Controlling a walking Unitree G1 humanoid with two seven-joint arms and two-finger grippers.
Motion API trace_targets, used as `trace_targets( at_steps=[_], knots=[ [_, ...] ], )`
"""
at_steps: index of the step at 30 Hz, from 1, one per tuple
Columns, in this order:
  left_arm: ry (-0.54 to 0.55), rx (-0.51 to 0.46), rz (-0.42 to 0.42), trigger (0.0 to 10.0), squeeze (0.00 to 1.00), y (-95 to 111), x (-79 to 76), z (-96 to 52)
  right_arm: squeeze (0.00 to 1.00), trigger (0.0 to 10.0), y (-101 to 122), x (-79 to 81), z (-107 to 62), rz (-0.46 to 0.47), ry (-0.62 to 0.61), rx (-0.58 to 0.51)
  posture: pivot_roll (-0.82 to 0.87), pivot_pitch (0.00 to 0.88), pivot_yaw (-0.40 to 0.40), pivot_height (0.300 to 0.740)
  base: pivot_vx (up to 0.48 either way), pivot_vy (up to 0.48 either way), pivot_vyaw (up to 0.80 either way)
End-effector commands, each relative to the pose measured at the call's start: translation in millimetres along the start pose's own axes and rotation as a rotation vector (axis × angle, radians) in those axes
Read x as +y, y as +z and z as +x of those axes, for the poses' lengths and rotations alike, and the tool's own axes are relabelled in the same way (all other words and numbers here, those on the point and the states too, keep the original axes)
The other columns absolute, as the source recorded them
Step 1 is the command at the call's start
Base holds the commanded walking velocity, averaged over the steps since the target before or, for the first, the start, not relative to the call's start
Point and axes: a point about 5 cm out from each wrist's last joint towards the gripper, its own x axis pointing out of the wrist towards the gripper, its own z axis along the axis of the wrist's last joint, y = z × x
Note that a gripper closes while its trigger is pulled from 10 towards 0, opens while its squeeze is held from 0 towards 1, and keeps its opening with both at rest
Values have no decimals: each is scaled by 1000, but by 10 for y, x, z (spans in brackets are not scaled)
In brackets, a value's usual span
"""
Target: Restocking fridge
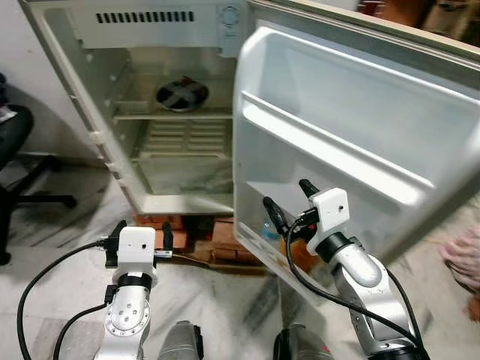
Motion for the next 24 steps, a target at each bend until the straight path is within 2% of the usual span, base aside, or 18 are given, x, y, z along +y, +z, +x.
trace_targets(
  at_steps=[1,4,9,17,19,20,24],
  knots=[
    [2,9,6,10000,0,-24,10,-24,0,10000,21,-13,20,-24,8,-11,5,121,31,708,0,0,0],
    [1,7,4,10000,0,-22,8,-24,0,10000,37,-26,25,-15,0,-28,5,122,32,708,0,0,0],
    [-3,1,4,10000,0,-19,13,-21,0,10000,56,-54,47,-17,-26,-38,4,125,35,740,0,0,0],
    [-18,-2,15,10000,0,-13,17,-12,0,10000,66,-70,77,-17,-40,-47,5,126,34,740,0,0,0],
    [-22,-7,19,10000,0,-5,22,-2,0,10000,46,-41,93,24,-14,-37,5,127,35,740,0,0,0],
    [-25,-7,15,10000,0,-6,21,-2,0,10000,45,-7,89,50,15,-45,5,127,35,740,0,-244,0],
    [-26,-2,17,10000,0,-8,18,0,0,10000,-2,41,68,8,56,-27,4,127,36,740,0,-480,0]
  ],
)
